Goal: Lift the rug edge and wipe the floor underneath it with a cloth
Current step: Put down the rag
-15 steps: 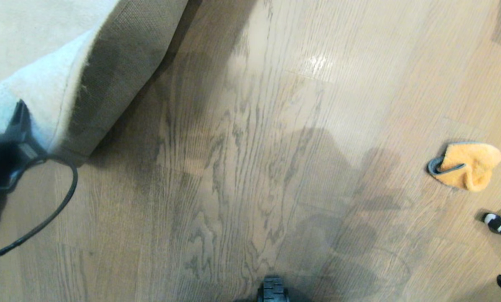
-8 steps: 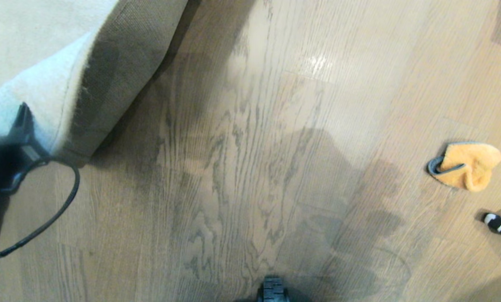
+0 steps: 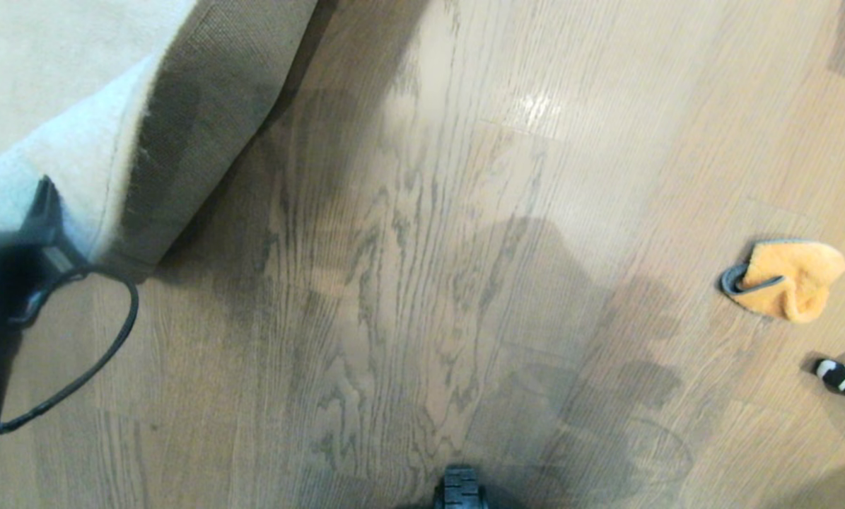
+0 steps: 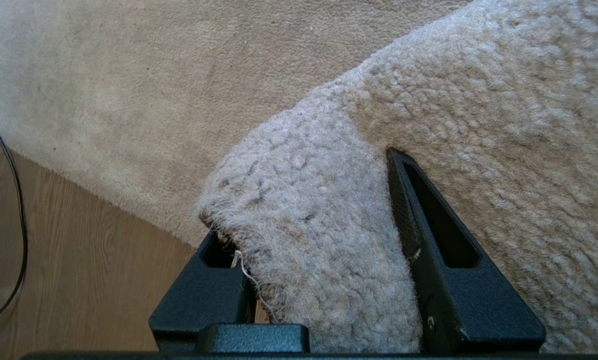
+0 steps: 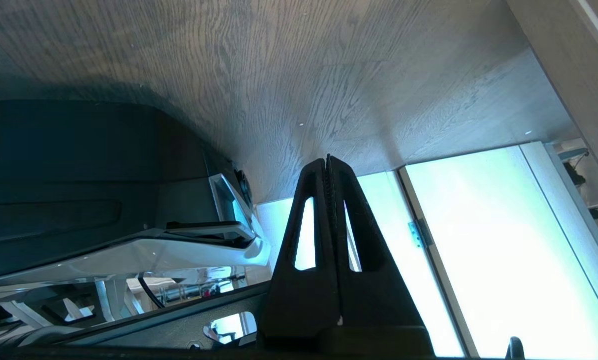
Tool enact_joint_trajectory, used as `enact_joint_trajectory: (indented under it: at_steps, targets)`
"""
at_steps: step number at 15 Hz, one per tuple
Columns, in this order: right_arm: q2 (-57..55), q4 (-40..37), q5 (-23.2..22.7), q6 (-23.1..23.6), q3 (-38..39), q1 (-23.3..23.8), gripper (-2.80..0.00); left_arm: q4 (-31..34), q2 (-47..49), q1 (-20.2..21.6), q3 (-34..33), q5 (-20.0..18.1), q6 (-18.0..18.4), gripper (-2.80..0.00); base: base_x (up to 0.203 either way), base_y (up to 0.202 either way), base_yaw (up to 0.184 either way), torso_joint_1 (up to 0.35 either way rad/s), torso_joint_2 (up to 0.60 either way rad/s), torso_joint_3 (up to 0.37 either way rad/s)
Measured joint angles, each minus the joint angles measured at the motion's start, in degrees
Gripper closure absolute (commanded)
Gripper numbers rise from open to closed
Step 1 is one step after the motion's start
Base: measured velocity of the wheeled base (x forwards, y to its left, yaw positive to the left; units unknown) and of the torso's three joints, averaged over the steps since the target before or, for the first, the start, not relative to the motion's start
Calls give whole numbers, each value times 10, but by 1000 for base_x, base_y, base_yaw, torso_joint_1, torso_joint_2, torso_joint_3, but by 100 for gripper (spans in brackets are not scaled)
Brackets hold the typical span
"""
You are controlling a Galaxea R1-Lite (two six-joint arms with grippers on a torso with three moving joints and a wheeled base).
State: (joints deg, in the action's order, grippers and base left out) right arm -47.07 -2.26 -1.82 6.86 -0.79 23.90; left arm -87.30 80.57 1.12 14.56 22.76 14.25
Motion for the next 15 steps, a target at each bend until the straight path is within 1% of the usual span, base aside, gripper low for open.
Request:
enact_joint_trajectory:
  at_steps: [8,12,14,15]
  targets:
    - [-1,0,0,0,0,0,0,1,1,0,0,0,0,0,0,0,0,0,0,0]
    - [-8,0,0,0,0,0,0,1,2,0,-1,23,-1,0,0,0,0,0,0,0]
    - [-9,0,0,0,0,-18,0,1,2,0,-1,24,-1,0,0,0,0,0,0,0]
    - [-9,0,0,0,0,-41,0,1,2,0,-1,25,-1,0,0,0,0,0,0,0]
